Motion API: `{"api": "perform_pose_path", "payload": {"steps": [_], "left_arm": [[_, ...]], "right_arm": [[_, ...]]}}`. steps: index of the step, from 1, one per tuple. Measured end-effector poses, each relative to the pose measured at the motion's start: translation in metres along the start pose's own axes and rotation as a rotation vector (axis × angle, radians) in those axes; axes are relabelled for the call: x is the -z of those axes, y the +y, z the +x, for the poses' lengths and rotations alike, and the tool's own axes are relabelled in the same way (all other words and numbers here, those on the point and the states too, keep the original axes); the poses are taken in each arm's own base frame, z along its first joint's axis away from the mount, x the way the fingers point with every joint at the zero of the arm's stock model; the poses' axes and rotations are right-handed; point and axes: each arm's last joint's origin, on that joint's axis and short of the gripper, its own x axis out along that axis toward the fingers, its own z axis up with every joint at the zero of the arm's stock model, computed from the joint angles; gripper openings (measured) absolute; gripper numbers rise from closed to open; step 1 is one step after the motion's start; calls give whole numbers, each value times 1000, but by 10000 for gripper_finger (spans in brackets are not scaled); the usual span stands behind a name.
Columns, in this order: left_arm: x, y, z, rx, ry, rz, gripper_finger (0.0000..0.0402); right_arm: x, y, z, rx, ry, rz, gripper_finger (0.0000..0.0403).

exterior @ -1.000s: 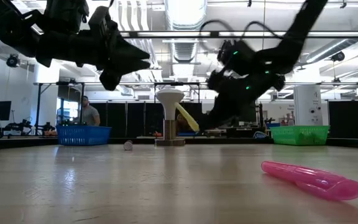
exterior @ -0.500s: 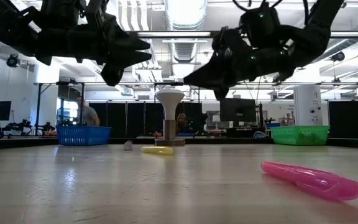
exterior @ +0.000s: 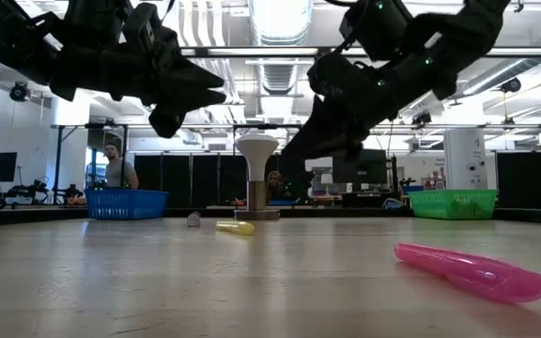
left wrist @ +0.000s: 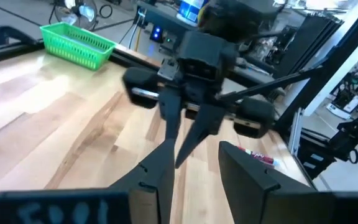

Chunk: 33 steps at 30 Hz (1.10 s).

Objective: Pick & Place Markers
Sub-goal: Put the yellow pen into the orange bin

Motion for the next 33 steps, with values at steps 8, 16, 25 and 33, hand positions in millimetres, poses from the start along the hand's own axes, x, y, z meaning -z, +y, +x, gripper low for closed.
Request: {"api": "perform_pose_path", "payload": {"steps": [8,16,25,33], "left_arm": [[3,1,0,-11,28,25,119],[4,1,0,-15,35,32,119],[4,2,0,-17,43,32,119],[7,2,0,-26,69,20,119]], "right_arm": [[11,33,16,166,65,46,106],[11,51,69,185,134,62,147],[16,55,107,312,303,54,115],[13,55,103,311,308,42,32]]}}
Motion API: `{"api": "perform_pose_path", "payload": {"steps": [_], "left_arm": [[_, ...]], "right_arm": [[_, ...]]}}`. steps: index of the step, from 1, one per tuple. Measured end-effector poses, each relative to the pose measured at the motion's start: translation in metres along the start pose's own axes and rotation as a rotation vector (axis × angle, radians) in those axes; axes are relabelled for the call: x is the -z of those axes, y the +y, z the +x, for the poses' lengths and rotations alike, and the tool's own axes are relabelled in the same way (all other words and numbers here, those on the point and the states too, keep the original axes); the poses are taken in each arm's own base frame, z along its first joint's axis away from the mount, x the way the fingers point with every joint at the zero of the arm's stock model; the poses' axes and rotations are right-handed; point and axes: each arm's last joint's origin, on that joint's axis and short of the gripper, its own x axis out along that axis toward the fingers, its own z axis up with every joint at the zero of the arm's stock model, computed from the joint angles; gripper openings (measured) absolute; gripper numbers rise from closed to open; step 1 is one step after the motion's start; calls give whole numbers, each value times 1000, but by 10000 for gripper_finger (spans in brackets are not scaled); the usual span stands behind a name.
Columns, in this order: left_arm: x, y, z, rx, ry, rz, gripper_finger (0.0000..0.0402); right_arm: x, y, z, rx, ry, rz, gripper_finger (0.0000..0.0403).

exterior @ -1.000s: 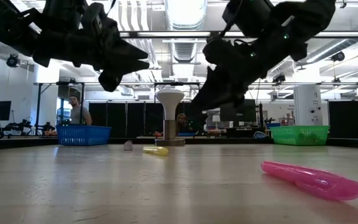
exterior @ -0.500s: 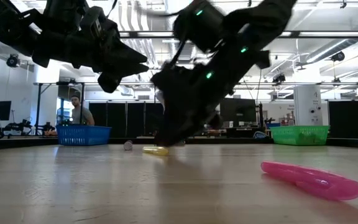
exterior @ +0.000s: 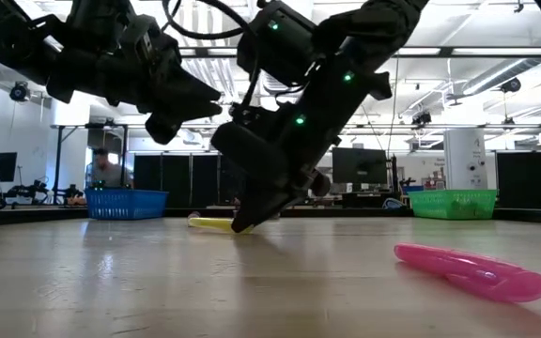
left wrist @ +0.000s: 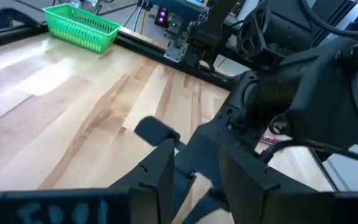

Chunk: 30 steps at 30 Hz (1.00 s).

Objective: Pick & Place Markers
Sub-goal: Put the yellow pen into the orange bin

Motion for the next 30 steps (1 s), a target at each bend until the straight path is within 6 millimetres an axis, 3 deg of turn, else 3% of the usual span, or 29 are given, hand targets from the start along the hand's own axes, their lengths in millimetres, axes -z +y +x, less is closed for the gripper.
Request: {"api": "perform_pose_path", "payload": {"steps": [8,15,24,30], "left_arm": [[0,0,0,-5,-3,-26,119],[0,0,0,1,-1,-27,119],[2,-2,0,75,47,-28,119],[1,-3,0,77,43,-8,119]], "right_arm": [[12,-14,-18,4,33,-79,36],[27,-37,-56,-38,-55,-90,37],[11,-46,-107,-122,-311,-136,38],[2,-44,-113,-105,-354,-204,38]]}}
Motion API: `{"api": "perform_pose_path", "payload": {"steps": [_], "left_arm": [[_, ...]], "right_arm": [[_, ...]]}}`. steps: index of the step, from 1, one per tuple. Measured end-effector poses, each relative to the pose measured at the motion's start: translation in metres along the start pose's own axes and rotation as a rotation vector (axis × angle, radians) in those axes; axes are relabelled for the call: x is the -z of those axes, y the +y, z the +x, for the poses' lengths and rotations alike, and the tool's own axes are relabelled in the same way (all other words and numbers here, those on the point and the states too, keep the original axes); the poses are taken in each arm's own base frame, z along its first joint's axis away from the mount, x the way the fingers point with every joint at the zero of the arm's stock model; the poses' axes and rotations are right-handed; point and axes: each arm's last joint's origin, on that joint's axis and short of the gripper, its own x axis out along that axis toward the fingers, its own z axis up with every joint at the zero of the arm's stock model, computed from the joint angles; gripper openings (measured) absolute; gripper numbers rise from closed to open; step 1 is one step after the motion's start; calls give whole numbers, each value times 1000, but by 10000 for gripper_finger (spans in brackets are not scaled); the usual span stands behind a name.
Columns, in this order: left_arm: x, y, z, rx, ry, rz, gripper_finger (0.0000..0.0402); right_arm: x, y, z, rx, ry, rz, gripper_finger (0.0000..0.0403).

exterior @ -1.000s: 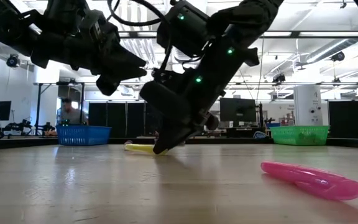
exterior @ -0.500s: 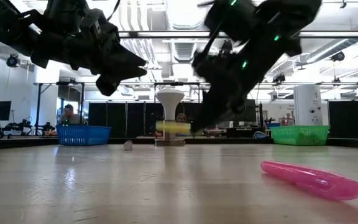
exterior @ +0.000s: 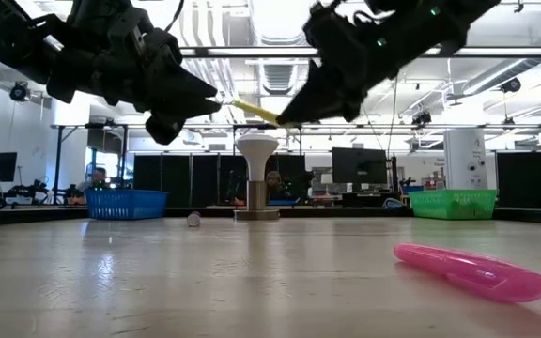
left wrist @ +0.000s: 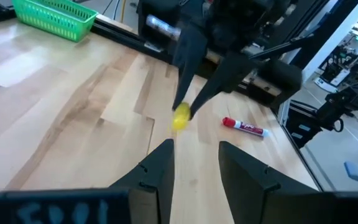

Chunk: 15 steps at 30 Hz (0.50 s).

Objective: Pick & Place Markers
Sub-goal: Put the yellow pen into the orange bin

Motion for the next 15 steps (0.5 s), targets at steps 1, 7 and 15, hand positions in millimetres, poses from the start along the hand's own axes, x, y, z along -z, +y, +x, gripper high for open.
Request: {"api": "perform_pose_path", "payload": {"steps": [1,7,15], "left_arm": [[0,0,0,-4,0,-1,119],[-3,-1,1,-6,-7,1,119],[-10,-3,3,3,-30,14,119]], "right_arm": [[-4,1,0,-1,-14,-8,38],[-13,4,3,-5,-26,-55,38],[-21,6,2,-25,-49,-79,38]]}}
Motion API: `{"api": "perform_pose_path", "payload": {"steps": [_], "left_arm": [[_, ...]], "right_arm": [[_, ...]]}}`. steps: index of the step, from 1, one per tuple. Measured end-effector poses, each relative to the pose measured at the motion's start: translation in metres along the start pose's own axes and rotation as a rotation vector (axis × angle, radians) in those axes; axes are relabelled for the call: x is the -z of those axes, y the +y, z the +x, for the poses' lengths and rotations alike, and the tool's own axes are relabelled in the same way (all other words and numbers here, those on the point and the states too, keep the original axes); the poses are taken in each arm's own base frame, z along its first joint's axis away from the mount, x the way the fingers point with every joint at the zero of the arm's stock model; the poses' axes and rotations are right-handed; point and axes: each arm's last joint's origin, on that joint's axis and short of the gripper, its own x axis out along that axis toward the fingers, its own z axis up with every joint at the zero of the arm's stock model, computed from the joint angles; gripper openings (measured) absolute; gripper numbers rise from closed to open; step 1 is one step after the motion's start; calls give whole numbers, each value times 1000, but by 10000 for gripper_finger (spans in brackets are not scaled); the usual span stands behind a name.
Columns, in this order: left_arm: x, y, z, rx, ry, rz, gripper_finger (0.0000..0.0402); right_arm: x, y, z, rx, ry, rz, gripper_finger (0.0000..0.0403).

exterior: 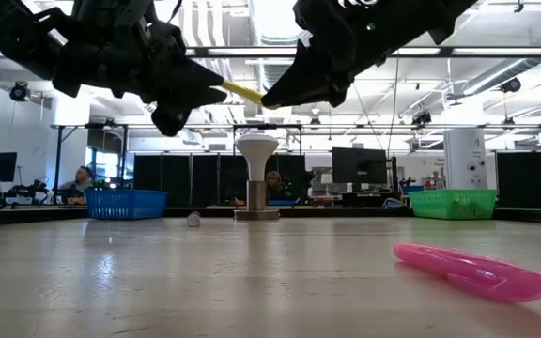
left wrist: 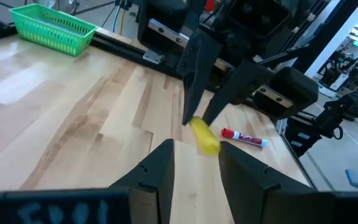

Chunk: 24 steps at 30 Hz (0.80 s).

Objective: Pick & Place Markers
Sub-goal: Put the yellow pen into the orange bin

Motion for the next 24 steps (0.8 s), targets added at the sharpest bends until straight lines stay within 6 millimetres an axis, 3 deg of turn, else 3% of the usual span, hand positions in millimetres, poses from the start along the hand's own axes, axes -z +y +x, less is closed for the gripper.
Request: {"api": "perform_pose_path", "payload": {"steps": [12,24], "left_arm": [[-6,-3,2,38,-5,-3,112],[-9,-4,3,38,-11,0,27]], "right_arm": [[-7,1,0,-15,-16,-32,38],[-7,1,0,-11,-17,-34,38]]}}
